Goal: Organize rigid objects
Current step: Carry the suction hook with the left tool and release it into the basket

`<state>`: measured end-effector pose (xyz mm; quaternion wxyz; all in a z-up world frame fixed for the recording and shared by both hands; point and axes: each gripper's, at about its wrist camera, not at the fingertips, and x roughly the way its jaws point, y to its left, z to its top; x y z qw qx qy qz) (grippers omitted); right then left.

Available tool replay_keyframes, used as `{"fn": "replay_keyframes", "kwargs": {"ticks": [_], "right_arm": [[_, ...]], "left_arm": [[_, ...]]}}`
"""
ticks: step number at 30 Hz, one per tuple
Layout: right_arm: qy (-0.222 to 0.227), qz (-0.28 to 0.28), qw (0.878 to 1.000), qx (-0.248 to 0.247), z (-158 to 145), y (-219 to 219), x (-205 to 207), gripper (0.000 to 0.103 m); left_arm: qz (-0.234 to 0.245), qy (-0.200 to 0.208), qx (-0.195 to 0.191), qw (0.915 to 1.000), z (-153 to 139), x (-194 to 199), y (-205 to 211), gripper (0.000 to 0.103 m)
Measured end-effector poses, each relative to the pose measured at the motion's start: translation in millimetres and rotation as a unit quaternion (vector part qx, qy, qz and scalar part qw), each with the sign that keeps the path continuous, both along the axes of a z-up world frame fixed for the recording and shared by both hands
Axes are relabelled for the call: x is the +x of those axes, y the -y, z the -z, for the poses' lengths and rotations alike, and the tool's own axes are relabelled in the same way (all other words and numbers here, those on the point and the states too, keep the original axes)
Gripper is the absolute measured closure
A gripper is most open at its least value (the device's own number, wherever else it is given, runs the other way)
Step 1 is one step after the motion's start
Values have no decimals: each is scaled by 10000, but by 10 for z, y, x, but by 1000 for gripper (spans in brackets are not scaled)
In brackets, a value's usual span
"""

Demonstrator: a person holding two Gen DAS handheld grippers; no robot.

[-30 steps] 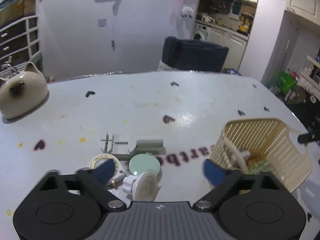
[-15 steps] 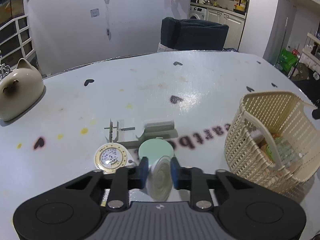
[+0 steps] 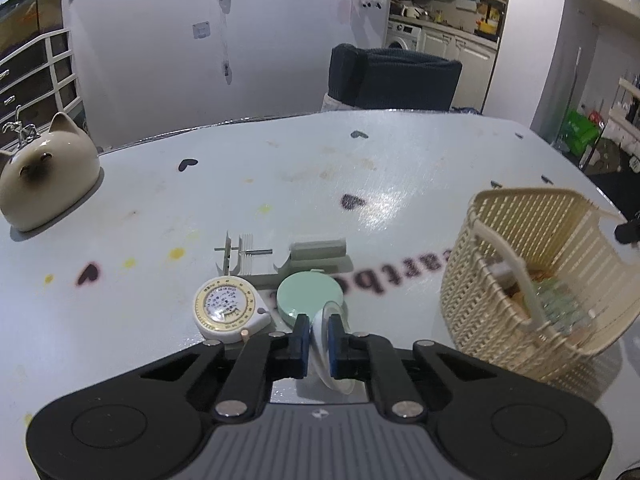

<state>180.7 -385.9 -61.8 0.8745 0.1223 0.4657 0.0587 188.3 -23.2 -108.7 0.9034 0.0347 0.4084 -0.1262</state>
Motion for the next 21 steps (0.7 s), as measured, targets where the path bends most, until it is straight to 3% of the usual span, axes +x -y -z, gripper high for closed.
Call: {"fn": "replay_keyframes", "kwargs": {"ticks": [5,11,16,21], "right_arm": [[-2,0,10000,30,4,4,6,98],[-3,-21,10000,30,10,4,2,98],[-4,-26,10000,57,11,16,4,98],[-3,-20,10000,87,13,23,8,98]], "left_arm": [[-2,-9,-158,9999,-126,-30,30,93],[322,261,-245,9988,-457,-62,138,93],[887,541,-366,9939,-787,-70,308,93],[1679,649,-646,9815,-999,-80,581,93]]}}
